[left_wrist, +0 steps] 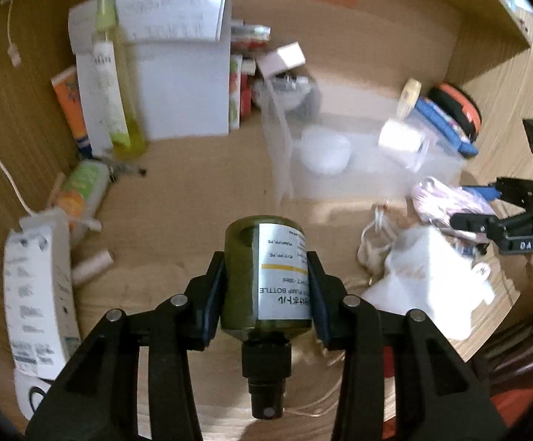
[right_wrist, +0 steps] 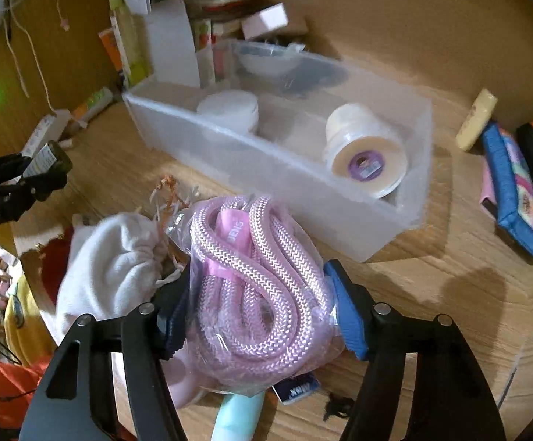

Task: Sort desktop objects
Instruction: 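Grip the green bottle with left tool while right tool grips the pink rope bag, then carry bottle and rope bag over the clear box and release both, then move left tool to the white drawstring pouch while right tool approaches the pink apple container, then grip the white pouch with left tool while right tool grips the pink apple container, then carry pouch and pink container into the clear box and open both tools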

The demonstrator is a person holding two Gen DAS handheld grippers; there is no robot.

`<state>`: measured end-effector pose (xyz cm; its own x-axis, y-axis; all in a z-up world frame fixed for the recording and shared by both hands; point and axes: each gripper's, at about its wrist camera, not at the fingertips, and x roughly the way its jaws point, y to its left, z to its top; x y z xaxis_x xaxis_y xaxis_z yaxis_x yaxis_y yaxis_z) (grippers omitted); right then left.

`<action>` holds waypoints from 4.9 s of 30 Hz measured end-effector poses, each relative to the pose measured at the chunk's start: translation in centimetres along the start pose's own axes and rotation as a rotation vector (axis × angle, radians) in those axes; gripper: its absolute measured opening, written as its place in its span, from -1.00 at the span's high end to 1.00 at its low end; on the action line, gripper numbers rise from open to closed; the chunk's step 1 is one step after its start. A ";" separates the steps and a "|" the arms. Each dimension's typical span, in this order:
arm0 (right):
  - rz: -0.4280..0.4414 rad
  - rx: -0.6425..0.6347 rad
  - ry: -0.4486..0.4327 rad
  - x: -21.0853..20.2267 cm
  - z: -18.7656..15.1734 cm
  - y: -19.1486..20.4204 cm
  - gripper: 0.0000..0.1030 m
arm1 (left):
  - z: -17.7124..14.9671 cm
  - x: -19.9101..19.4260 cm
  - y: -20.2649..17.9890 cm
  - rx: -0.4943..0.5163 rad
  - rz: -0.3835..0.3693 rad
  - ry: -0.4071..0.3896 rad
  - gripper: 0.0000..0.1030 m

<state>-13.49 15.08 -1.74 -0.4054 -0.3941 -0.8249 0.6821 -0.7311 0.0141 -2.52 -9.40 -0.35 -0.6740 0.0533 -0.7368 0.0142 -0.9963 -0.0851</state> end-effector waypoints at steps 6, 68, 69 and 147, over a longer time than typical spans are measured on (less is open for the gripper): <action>-0.016 0.009 -0.093 -4.3 0.3 -0.5 -0.23 | 2.8 -1.3 -0.9 0.036 0.002 -0.060 0.20; -0.220 -0.109 -0.106 2.5 10.1 -0.1 -0.58 | 14.3 9.4 -6.6 0.144 -0.102 0.048 -0.29; -0.227 -0.106 -0.114 2.0 9.8 -0.3 -0.58 | 14.2 8.9 -6.6 0.145 -0.102 0.039 -0.31; 0.013 0.008 -0.180 -5.6 -2.5 0.7 -0.18 | 4.1 0.5 -9.8 0.263 -0.285 0.119 0.00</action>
<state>-9.23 18.17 1.50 -0.4998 -0.4963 -0.7099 0.6832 -0.7296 0.0290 -5.99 0.16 2.85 -0.5334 0.3222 -0.7821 -0.3606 -0.9230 -0.1344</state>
